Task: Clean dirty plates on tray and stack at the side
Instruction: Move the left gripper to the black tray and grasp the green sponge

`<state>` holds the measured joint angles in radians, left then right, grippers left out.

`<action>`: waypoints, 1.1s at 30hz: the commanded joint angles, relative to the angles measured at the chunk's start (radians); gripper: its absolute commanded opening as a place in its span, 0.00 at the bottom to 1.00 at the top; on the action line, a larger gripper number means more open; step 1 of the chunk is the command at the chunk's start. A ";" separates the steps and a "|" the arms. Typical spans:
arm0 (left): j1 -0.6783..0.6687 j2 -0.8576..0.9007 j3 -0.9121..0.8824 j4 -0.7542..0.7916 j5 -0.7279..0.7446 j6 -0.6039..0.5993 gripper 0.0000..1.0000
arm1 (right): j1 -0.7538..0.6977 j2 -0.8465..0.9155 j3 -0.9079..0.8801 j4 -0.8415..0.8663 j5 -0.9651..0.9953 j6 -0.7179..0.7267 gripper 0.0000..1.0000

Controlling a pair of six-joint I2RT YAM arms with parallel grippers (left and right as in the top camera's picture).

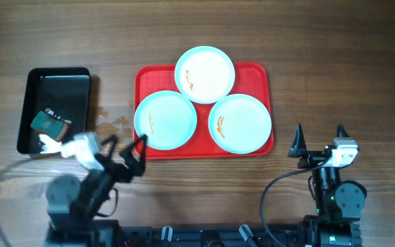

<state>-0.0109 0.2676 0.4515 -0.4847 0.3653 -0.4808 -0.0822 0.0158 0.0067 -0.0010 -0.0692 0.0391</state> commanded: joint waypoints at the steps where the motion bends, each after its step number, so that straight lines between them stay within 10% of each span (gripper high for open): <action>1: 0.005 0.316 0.270 -0.180 -0.311 0.137 1.00 | -0.005 -0.002 -0.002 0.002 0.014 -0.013 1.00; 9: 0.005 0.963 0.729 -0.383 -0.155 0.137 1.00 | -0.005 -0.002 -0.002 0.002 0.014 -0.013 1.00; 15: 0.111 1.095 0.780 -0.430 -0.408 -0.231 1.00 | -0.005 -0.002 -0.002 0.002 0.014 -0.013 1.00; 33: 0.576 1.388 0.781 -0.208 -0.250 -0.225 0.99 | -0.005 -0.002 -0.002 0.002 0.014 -0.013 1.00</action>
<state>0.5533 1.6318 1.2175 -0.7330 0.0715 -0.7536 -0.0822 0.0158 0.0063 -0.0013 -0.0692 0.0391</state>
